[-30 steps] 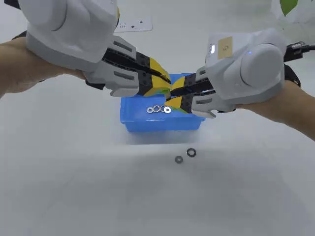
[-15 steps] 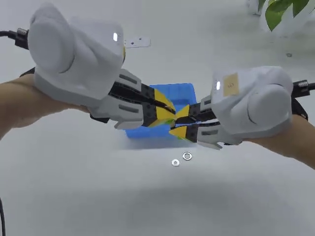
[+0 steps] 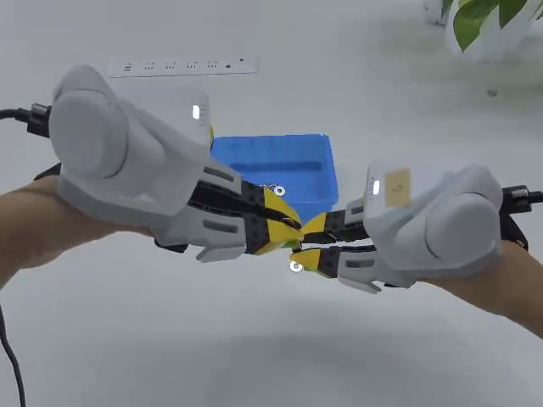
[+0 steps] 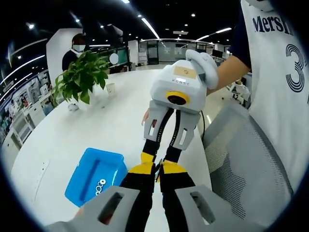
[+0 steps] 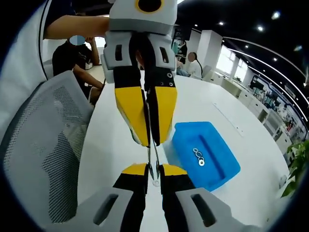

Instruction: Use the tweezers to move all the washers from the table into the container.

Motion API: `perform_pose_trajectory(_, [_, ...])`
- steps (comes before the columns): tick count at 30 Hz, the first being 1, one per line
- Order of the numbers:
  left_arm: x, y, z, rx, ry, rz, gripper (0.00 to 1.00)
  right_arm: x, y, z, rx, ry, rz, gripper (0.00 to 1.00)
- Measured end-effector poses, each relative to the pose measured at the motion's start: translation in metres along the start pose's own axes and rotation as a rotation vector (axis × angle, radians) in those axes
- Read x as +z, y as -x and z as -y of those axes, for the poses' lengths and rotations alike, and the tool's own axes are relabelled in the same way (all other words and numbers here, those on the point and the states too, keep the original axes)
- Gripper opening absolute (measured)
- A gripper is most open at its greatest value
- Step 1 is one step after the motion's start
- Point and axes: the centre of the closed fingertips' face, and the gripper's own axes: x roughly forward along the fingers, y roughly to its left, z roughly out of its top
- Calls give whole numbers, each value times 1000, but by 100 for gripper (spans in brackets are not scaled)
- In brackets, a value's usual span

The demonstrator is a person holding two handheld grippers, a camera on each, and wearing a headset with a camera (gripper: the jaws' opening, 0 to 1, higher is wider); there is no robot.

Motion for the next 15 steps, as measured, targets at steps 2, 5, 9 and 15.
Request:
perform_pose_trajectory(2, [-2, -1, 1, 1, 8, -1, 7, -2, -1, -2, 6, -7, 1, 11])
perform_pose_trajectory(5, [-6, -3, 1, 3, 22, -2, 7, -5, -3, -4, 16, -21, 1, 11])
perform_pose_trajectory(9, [-12, -7, -2, 6, 39, -4, 8, -9, -8, -4, 26, -34, -2, 11])
perform_pose_trajectory(15, [-20, -10, -9, 5, 64, -15, 8, -14, -16, -2, 37, -59, 3, 11])
